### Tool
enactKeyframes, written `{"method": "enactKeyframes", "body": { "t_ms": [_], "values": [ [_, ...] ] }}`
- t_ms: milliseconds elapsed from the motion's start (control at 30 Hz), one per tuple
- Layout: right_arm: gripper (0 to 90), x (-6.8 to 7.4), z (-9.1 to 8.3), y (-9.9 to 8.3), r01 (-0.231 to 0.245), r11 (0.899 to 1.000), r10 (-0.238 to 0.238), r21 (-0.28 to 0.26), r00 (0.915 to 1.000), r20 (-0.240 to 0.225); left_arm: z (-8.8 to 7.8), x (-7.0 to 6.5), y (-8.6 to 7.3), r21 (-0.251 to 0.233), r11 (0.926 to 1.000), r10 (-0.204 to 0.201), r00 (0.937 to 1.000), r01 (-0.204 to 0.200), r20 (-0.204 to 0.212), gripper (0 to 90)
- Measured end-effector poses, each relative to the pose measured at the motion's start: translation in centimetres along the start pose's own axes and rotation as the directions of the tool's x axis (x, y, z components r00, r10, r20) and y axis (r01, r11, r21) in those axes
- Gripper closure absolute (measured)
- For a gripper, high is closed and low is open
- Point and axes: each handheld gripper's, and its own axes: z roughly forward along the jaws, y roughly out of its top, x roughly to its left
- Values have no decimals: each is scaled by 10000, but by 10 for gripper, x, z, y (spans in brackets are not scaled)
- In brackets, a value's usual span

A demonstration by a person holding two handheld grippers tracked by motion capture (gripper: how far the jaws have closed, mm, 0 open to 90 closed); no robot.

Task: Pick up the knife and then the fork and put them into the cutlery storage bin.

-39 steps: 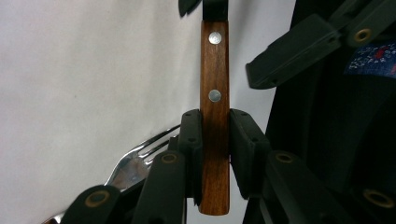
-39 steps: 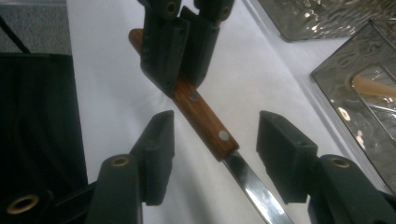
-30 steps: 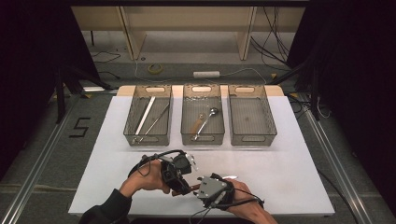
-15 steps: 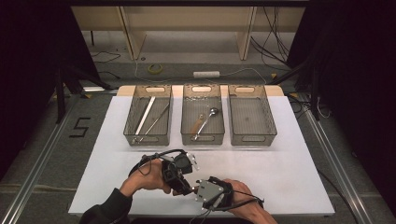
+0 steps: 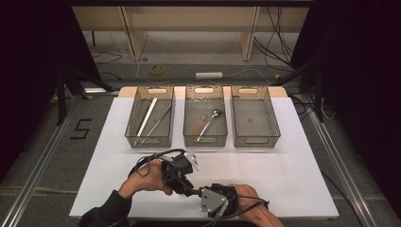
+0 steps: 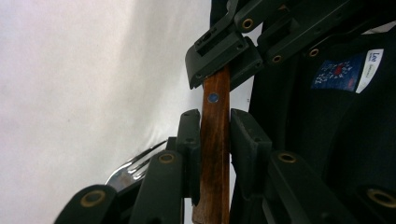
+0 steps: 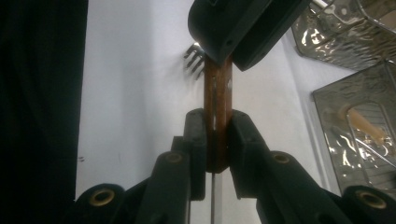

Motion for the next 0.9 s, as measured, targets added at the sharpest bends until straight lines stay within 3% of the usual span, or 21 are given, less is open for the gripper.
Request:
{"method": "enactKeyframes", "body": {
  "t_ms": [67, 167, 200, 333, 433, 633, 767, 800, 867, 900],
  "values": [
    [793, 0, -1, 0, 14, 9999, -14, 113, 10000, 15, -5, 1, 0, -407, 9991, -161, 9993, 148, -329, 648],
    [793, -2, -1, -1, 310, 9989, -310, 342, 9995, 2, -11, 1, -1, -777, 9967, -292, 9971, 237, -708, 457],
    [794, -1, -1, -1, 132, 9993, -134, 363, 9999, 41, -13, 2, -2, -876, 9957, -378, 9955, 302, -868, 416],
    [794, -5, -3, -4, 60, 9994, -63, 350, 9999, 108, -23, 7, -8, -1554, 9870, -602, 9899, 398, -1286, 325],
    [794, -9, -7, -7, -79, 9993, 70, 358, 9996, 269, -32, 12, -14, -2252, 9728, -921, 9823, 539, -1628, 283],
    [794, -18, -14, -16, -510, 9979, 482, 400, 9965, 684, -44, 17, -26, -3056, 9497, -1386, 9667, 681, -2152, 258],
    [794, -22, -16, -20, -802, 9960, 766, 397, 9935, 841, -48, 21, -35, -3687, 9264, -1802, 9495, 760, -2570, 250],
    [794, -23, -17, -21, -964, 9947, 930, 358, 9918, 875, -48, 22, -36, -3787, 9218, -1908, 9472, 827, -2577, 250],
    [794, -26, -18, -23, -824, 9957, 785, 416, 9931, 866, -48, 24, -42, -4079, 9081, -2126, 9434, 946, -2544, 246],
    [794, -26, -18, -23, -1107, 9934, 1072, 316, 9894, 979, -47, 24, -44, -4207, 9022, -2201, 9406, 955, -2586, 245]
  ]
}}
